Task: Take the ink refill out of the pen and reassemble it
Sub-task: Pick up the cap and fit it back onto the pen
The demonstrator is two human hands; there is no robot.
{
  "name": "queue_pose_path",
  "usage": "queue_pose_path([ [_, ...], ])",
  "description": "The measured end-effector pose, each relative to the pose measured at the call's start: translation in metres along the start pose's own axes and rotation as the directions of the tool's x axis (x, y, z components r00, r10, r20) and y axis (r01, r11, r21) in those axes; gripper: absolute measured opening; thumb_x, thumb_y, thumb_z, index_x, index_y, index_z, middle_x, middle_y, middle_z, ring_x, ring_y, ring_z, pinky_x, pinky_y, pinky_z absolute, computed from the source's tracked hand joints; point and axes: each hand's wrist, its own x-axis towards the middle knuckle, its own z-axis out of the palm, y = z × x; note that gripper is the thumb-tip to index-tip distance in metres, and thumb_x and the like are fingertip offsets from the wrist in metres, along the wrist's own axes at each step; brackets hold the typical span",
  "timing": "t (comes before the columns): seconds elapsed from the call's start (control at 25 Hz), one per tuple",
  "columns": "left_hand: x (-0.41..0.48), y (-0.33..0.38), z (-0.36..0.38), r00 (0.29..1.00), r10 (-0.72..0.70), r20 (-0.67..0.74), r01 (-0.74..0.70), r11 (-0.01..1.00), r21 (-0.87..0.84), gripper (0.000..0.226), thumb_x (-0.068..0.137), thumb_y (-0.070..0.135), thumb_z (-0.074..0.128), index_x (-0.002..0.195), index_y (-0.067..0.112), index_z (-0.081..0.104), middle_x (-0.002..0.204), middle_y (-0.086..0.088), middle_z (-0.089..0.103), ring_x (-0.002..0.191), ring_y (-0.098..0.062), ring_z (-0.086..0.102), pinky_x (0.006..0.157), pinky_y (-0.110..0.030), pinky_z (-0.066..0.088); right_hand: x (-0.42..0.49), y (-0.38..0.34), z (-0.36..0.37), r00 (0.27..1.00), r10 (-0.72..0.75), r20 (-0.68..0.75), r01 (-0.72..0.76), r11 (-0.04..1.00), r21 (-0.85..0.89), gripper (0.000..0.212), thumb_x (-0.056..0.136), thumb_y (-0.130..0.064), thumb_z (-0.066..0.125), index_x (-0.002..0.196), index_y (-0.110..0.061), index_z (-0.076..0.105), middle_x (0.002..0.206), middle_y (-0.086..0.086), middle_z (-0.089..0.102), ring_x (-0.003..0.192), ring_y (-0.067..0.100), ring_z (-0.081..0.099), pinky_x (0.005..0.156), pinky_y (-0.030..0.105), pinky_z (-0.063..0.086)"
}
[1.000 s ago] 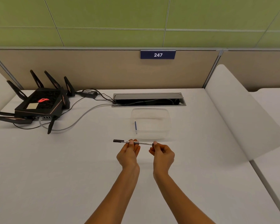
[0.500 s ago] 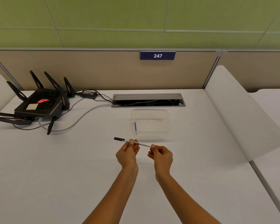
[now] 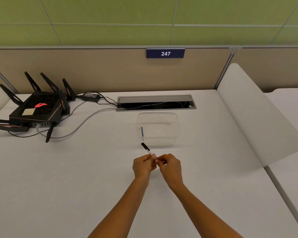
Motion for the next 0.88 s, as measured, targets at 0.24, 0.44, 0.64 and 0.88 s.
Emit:
queue_pose_path([
  [0.24, 0.009, -0.006, 0.005, 0.999, -0.026, 0.03, 0.021, 0.986, 0.164, 0.02, 0.083, 0.019, 0.072, 0.098, 0.007, 0.075, 0.086, -0.01, 0.075, 0.078, -0.023, 0.073, 0.076, -0.037, 0.06, 0.005, 0.01, 0.003, 0.999, 0.025, 0.043, -0.024, 0.999, -0.044, 0.015, 0.088, -0.017, 0.06, 0.092, -0.013, 0.074, 0.089, 0.004, 0.074, 0.077, 0.015, 0.065, 0.073, 0.026, 0.054],
  [0.44, 0.014, -0.01, 0.011, 1.0, -0.027, -0.007, 0.028, 0.973, 0.228, 0.009, 0.085, 0.013, 0.07, 0.09, 0.008, 0.075, 0.088, -0.01, 0.075, 0.074, -0.02, 0.072, 0.074, -0.033, 0.06, 0.014, 0.015, 0.005, 0.994, 0.095, 0.054, -0.091, 0.993, -0.074, 0.018, 0.087, -0.02, 0.061, 0.094, -0.011, 0.075, 0.089, 0.006, 0.076, 0.073, 0.016, 0.067, 0.064, 0.02, 0.051],
  [0.64, 0.021, -0.016, 0.015, 1.0, -0.025, 0.007, 0.022, 0.957, 0.29, 0.013, 0.086, 0.006, 0.066, 0.095, 0.007, 0.075, 0.091, -0.008, 0.073, 0.076, -0.02, 0.073, 0.075, -0.033, 0.06, 0.023, 0.024, 0.011, 0.981, 0.189, 0.042, -0.183, 0.976, -0.117, 0.017, 0.087, -0.019, 0.062, 0.093, -0.01, 0.075, 0.09, 0.007, 0.076, 0.067, 0.012, 0.06, 0.056, 0.014, 0.04],
  [0.88, 0.028, -0.025, 0.015, 1.0, 0.003, 0.002, -0.004, 0.901, 0.434, 0.017, 0.083, 0.013, 0.07, 0.099, 0.012, 0.076, 0.098, -0.008, 0.075, 0.085, -0.022, 0.072, 0.084, -0.04, 0.058, 0.028, 0.032, 0.019, 0.961, 0.271, 0.061, -0.259, 0.953, -0.157, 0.015, 0.085, -0.014, 0.061, 0.083, -0.009, 0.075, 0.081, 0.007, 0.075, 0.06, 0.013, 0.059, 0.054, 0.02, 0.044],
])
